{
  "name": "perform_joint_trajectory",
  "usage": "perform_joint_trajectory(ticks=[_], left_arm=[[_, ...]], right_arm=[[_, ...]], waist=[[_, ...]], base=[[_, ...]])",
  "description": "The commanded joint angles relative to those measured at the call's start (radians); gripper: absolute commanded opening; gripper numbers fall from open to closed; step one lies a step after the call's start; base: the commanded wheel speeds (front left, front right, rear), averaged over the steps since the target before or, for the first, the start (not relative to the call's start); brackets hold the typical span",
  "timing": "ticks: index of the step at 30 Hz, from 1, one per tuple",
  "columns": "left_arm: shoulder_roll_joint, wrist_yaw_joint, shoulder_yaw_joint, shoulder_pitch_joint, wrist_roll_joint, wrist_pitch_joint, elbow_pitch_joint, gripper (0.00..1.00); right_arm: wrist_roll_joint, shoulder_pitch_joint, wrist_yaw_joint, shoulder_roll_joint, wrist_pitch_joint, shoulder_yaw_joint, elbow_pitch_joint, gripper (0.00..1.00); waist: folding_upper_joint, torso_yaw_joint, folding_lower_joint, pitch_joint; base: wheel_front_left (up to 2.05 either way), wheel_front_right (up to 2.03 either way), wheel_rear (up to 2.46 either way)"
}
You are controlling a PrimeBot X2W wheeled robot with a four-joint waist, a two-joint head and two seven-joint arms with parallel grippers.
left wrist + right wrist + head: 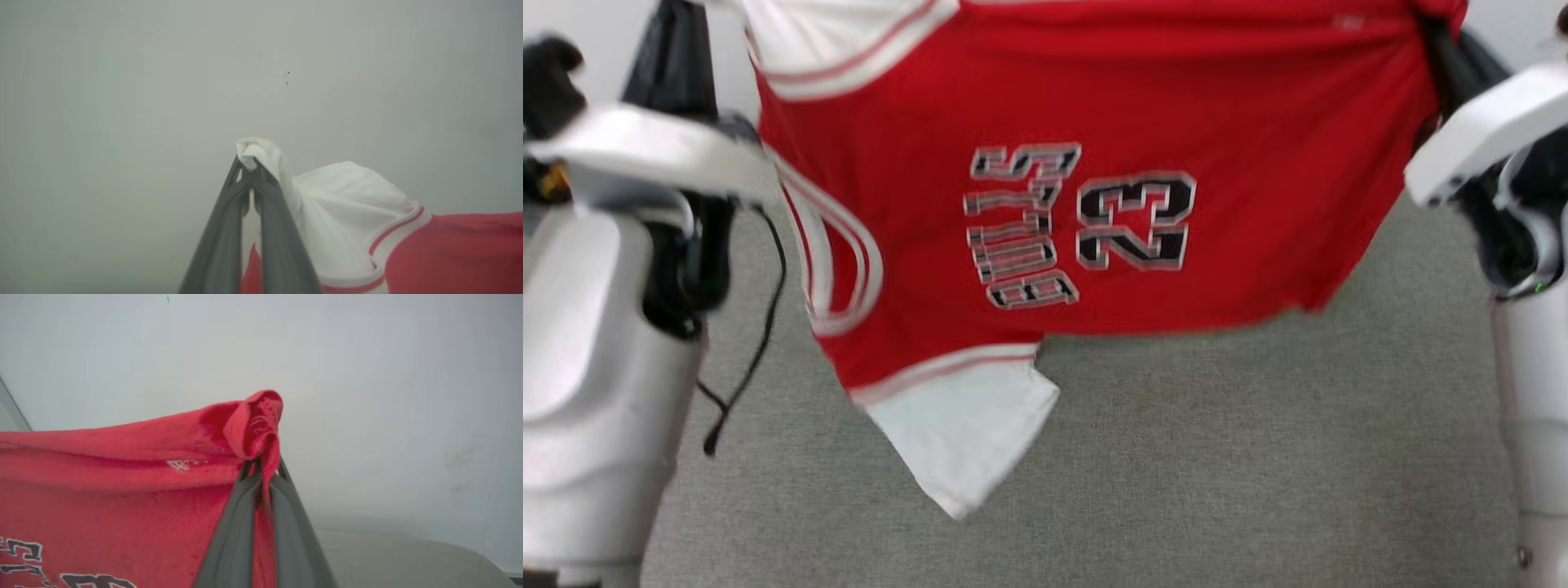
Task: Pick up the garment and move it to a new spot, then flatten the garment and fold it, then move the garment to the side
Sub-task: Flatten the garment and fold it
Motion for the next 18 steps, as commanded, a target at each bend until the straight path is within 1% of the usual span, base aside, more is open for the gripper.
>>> perform_joint_trajectory(ticks=[1,4,10,14,18], left_arm=[[0.006,-0.009,-0.001,-0.057,0.009,0.006,0.020,0.00],[0.016,-0.027,0.000,-0.187,0.018,0.028,0.074,0.00],[0.040,-0.065,0.003,-0.464,0.043,0.055,0.182,0.00],[0.056,-0.065,0.009,-0.622,0.064,0.063,0.249,0.00],[0.073,-0.084,0.020,-0.758,0.073,0.056,0.303,0.00]], right_arm=[[-0.009,-0.046,-0.001,0.005,-0.004,-0.009,-0.009,0.00],[-0.020,-0.134,-0.001,0.003,0.003,-0.031,-0.014,0.00],[-0.024,-0.359,-0.001,0.007,0.004,-0.064,-0.003,0.00],[-0.024,-0.503,-0.001,0.004,-0.006,-0.066,0.020,0.00],[-0.025,-0.640,-0.001,0.009,-0.026,-0.064,0.058,0.00]], waist=[[-0.0001,-0.007,0.0000,0.018],[-0.0001,-0.012,0.0000,0.064],[-0.0001,-0.017,0.0000,0.205],[-0.0001,-0.018,0.0000,0.311],[-0.0001,-0.025,0.0000,0.411]], base=[[0.00,0.00,0.00],[0.00,0.00,0.00],[0.00,0.00,0.00],[0.00,0.00,0.00],[0.00,0.00,0.00]])
